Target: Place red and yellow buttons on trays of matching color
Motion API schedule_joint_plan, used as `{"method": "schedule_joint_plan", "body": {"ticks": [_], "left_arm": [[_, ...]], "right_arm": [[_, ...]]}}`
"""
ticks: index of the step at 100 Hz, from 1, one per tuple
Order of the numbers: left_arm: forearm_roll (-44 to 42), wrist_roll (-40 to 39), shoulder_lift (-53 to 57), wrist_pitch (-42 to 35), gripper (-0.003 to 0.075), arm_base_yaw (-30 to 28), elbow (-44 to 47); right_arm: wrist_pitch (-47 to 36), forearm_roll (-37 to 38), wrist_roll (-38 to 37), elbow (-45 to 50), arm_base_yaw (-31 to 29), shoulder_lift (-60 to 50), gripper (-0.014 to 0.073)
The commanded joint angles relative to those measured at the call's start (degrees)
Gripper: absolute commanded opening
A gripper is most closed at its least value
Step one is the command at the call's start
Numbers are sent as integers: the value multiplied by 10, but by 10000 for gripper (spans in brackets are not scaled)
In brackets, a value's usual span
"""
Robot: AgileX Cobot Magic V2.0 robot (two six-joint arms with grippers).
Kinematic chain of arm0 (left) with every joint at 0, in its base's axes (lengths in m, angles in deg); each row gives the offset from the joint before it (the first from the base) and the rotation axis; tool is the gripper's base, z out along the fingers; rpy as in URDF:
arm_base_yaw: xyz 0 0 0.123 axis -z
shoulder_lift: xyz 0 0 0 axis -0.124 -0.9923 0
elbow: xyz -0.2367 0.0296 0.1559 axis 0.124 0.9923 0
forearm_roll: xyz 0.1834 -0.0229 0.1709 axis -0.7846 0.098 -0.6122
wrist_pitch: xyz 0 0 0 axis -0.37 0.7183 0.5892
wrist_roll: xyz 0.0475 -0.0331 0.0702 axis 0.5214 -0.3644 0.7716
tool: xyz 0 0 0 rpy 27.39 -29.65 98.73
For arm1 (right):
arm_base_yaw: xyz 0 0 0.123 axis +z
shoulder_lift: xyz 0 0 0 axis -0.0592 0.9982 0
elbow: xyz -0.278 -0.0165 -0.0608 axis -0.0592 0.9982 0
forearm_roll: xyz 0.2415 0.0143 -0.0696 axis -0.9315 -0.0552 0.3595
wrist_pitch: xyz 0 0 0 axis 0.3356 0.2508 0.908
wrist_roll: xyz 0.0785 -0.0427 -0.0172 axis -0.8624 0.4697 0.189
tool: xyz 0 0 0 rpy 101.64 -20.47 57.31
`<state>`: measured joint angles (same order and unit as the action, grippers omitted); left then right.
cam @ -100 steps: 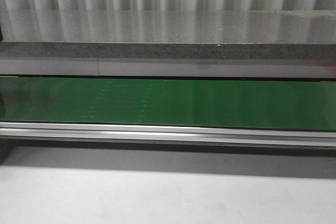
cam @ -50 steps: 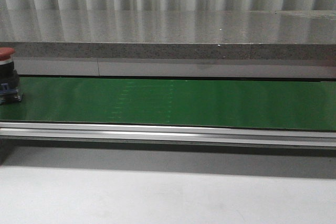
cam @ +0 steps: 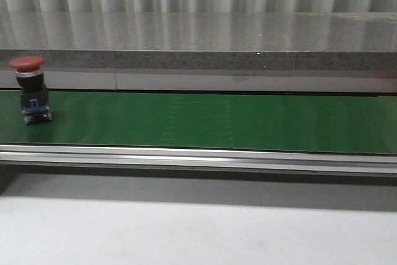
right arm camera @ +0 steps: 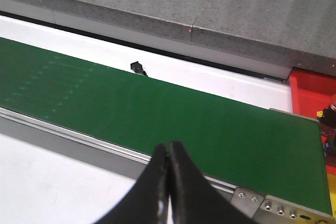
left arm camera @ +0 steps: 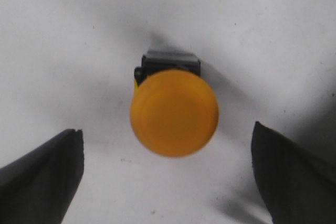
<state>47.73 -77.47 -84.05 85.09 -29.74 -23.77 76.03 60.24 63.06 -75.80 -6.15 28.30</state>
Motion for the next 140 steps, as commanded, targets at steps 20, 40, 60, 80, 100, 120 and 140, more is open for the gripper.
{"method": "schedule_joint_plan", "body": {"ticks": [20, 40, 60, 80, 100, 120, 140], "left_arm": [[1, -6, 3, -66, 511, 0, -12], [1, -6, 3, -90, 192, 2, -12], [-9, -5, 38, -101, 49, 14, -11], [-9, 0, 169, -139, 38, 54, 42], [-6, 0, 272, -150, 38, 119, 110], [-9, 0, 270, -142, 38, 185, 126], [-9, 1, 227, -120, 60, 195, 126]], "right_arm": [[-40, -5, 3, -12, 1, 6, -65], [-40, -5, 2, -12, 1, 6, -65], [-40, -5, 2, -12, 1, 6, -65], [-41, -5, 2, -12, 1, 6, -65], [-41, -5, 2, -12, 1, 6, -65], [-41, -5, 2, -12, 1, 6, -65], [-41, -5, 2, -12, 1, 6, -65]]}}
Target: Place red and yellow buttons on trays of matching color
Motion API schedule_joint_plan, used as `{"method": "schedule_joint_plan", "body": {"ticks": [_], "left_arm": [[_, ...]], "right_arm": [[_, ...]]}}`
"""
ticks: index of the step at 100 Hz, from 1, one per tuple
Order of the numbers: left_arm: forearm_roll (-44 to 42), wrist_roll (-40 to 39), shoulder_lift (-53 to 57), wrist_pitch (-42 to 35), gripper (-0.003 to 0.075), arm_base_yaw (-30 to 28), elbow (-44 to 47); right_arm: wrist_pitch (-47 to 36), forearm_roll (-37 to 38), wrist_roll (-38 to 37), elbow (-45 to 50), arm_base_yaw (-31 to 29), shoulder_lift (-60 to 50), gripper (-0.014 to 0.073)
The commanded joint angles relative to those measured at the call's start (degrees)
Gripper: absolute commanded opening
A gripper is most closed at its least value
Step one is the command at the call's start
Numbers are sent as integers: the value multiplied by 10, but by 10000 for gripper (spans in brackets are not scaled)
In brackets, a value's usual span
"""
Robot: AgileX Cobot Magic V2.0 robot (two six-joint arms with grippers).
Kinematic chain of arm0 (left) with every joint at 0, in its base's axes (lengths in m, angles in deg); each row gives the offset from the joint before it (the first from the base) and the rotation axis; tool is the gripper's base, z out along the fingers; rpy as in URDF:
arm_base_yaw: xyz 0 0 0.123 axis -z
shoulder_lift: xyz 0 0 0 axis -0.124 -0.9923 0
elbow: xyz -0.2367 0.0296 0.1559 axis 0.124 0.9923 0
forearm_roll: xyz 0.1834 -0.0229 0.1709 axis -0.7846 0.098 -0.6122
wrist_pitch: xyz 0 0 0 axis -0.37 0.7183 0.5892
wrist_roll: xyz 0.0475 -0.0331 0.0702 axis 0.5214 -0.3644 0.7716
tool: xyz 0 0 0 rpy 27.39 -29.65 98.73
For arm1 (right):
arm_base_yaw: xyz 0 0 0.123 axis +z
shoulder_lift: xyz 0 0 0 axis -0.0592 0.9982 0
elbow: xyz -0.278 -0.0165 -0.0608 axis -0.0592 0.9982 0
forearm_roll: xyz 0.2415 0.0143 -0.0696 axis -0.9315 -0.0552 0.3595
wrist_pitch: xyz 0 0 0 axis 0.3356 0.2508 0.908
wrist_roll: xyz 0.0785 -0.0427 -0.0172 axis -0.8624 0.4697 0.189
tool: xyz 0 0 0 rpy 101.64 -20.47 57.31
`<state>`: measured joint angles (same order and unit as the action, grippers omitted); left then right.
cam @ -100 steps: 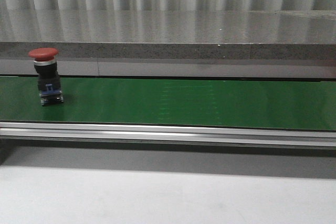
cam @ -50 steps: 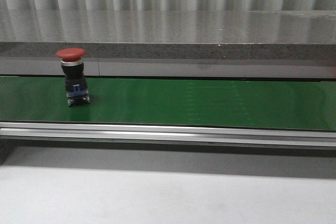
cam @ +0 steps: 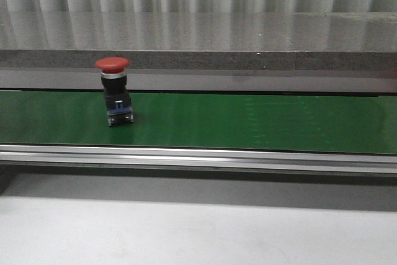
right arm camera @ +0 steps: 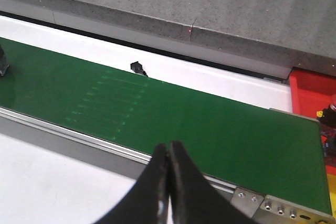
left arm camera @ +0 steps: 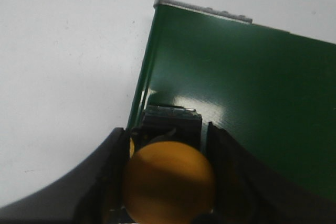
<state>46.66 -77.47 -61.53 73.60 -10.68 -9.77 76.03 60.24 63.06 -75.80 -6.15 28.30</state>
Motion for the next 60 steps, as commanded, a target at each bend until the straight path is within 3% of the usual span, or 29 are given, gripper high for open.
{"method": "schedule_joint_plan", "body": {"ticks": [1, 8, 25, 32, 41, 60], "left_arm": [[1, 3, 0, -4, 64, 4, -13], [4, 5, -9, 0, 135, 4, -13], [23, 5, -7, -15, 469, 6, -13], [23, 5, 3, -25, 542, 11, -13], [22, 14, 19, -38, 476, 25, -9], [24, 19, 130, -169, 81, 76, 86]], "right_arm": [[-41, -5, 2, -12, 1, 6, -65], [-41, -5, 2, -12, 1, 6, -65], [-41, -5, 2, -12, 1, 6, -65], [-41, -5, 2, -12, 1, 6, -65], [-41, -5, 2, -12, 1, 6, -65], [-41, -5, 2, -12, 1, 6, -65]]}}
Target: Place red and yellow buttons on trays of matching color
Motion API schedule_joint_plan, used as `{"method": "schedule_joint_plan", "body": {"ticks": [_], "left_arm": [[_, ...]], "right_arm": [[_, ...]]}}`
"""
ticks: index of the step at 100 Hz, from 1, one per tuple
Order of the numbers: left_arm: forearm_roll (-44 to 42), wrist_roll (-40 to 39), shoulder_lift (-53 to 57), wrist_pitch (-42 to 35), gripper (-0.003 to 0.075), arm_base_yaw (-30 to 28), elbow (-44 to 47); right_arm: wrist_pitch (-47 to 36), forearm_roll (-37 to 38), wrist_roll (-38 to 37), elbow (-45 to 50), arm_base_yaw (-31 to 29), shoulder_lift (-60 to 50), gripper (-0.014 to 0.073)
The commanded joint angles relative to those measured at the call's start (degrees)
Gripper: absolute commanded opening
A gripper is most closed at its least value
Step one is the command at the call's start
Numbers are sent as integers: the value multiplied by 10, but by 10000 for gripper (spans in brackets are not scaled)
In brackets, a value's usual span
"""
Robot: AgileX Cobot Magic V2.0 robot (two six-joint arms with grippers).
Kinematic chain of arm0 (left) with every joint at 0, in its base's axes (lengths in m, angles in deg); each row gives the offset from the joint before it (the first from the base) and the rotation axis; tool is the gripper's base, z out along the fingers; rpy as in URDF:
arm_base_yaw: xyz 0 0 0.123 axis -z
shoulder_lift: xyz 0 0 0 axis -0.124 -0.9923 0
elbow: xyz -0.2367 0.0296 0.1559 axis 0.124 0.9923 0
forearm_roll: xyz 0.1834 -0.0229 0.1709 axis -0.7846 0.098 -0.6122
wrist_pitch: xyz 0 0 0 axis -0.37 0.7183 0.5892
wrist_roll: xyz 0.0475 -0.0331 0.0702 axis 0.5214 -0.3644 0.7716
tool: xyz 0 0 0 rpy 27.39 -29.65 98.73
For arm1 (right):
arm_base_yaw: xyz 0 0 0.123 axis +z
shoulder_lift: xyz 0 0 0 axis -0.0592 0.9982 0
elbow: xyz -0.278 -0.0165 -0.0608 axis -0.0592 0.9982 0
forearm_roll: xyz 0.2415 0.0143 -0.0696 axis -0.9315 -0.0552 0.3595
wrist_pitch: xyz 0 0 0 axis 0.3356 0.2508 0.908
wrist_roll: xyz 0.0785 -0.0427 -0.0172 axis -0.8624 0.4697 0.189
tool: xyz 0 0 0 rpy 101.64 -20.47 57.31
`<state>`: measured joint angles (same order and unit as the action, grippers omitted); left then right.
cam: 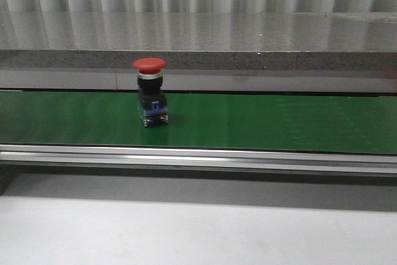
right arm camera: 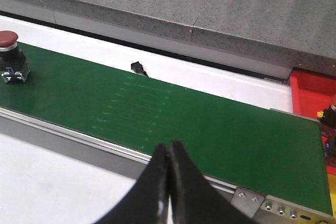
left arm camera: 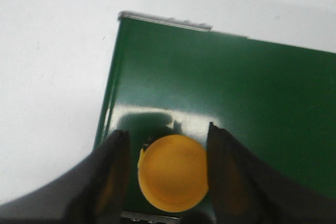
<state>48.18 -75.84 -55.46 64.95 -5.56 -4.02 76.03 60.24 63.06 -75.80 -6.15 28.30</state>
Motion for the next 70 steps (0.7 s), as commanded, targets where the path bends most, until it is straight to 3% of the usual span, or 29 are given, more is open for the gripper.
{"method": "schedule_joint_plan", "body": {"ticks": [1, 6, 22, 46, 70], "left_arm": [[9, 3, 79, -92, 66, 28, 33], [9, 3, 111, -120, -24, 39, 67], [9, 3, 212, -162, -20, 56, 177], [16, 3, 382, -158, -20, 61, 322], [27, 3, 539, -139, -20, 61, 378]], "right_arm": [[-41, -5, 2, -12, 1, 6, -65], [-41, -5, 2, -12, 1, 6, -65], [-42, -5, 2, -12, 1, 6, -65], [-48, -7, 2, -12, 2, 14, -65], [-46, -10, 2, -34, 32, 120, -64]]}}
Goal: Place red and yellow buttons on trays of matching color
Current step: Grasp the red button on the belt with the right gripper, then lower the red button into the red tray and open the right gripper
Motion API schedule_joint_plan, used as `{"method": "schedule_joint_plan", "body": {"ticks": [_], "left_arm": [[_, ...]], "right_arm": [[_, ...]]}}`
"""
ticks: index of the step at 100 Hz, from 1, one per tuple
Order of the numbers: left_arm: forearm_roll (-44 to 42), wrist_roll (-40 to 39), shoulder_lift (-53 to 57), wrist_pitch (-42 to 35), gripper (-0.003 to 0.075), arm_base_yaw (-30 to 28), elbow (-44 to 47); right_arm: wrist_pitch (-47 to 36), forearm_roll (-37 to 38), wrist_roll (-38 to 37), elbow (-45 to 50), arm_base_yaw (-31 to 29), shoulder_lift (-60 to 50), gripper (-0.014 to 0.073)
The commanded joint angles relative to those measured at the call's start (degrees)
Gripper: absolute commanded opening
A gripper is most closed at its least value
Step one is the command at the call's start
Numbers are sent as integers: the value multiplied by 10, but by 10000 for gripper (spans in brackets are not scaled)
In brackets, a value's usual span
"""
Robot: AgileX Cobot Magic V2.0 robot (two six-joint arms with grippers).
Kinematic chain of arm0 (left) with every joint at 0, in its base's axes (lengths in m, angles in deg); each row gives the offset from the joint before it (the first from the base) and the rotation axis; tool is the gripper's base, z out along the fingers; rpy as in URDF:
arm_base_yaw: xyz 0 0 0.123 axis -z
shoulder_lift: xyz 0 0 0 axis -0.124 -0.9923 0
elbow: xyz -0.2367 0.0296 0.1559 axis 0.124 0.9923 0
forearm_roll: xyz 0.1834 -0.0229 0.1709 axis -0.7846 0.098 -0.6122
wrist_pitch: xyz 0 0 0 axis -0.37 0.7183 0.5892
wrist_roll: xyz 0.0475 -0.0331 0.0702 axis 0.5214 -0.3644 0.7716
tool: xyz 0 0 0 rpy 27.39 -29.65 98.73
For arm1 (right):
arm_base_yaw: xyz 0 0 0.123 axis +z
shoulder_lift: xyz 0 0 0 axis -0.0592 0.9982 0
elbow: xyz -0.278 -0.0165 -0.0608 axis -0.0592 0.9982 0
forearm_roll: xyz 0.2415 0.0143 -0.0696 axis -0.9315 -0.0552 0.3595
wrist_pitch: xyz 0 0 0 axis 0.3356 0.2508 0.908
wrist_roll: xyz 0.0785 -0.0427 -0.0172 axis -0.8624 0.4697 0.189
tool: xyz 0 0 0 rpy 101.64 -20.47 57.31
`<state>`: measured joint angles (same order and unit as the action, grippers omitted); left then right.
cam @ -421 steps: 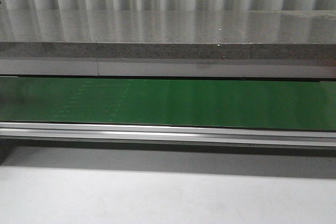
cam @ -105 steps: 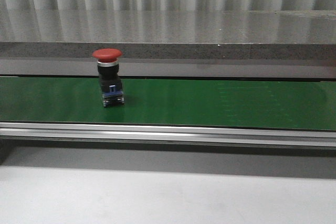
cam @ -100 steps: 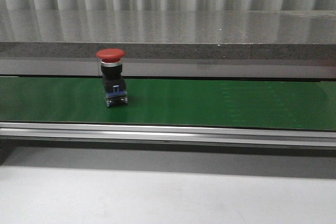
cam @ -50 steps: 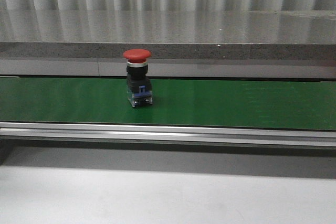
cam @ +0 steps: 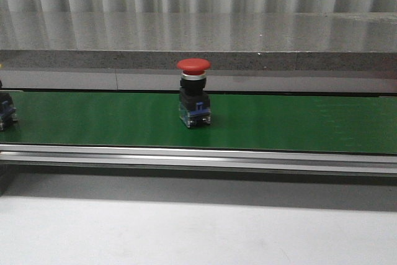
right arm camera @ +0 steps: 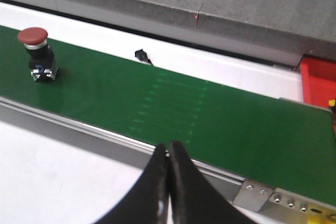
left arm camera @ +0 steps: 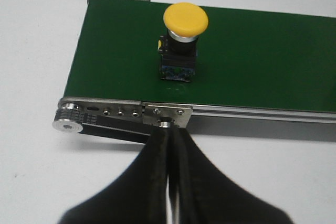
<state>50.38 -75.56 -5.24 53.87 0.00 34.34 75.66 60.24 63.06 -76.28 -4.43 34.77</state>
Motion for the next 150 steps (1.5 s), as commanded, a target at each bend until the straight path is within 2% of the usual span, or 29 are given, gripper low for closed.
{"method": "schedule_joint_plan", "body": {"ticks": [1, 8, 17, 22, 41, 51, 62, 87, 100, 122, 129, 136, 141, 150], "left_arm": [[4, 1, 44, -26, -20, 5, -6], [-5, 1, 71, -18, -20, 5, -4], [-5, 1, 92, -20, -20, 5, -4], [-5, 1, 95, -20, -20, 5, -4], [-5, 1, 95, -20, -20, 5, -4], [-5, 1, 95, -20, -20, 5, -4], [-5, 1, 95, -20, -20, 5, -4], [-5, 1, 95, -20, -20, 5, -4], [-5, 1, 95, -20, -20, 5, -4], [-5, 1, 95, -20, -20, 5, -4], [-5, 1, 95, -20, -20, 5, -4], [-5, 1, 95, -20, -20, 5, -4], [-5, 1, 95, -20, -20, 5, -4], [-5, 1, 95, -20, -20, 5, -4]], "right_arm": [[-41, -10, 2, -31, 16, 65, -64], [-36, -10, 2, -45, 34, 116, -53], [-35, -18, 2, -65, 55, 177, 31], [-35, -27, 2, -78, 61, 212, 111], [-36, -64, 2, -132, 87, 351, 526], [-30, -67, 2, -169, 110, 419, 672], [-13, -67, 2, -216, 131, 494, 636], [50, -77, 23, -335, 161, 648, 635], [46, -103, 68, -374, 174, 708, 635], [-12, -102, 83, -408, 178, 781, 628], [-32, -100, 83, -408, 178, 791, 545], [-43, -93, 82, -408, 178, 794, 379], [-47, -89, 82, -408, 178, 794, 227], [-57, -73, 69, -408, 172, 791, 42]]}}
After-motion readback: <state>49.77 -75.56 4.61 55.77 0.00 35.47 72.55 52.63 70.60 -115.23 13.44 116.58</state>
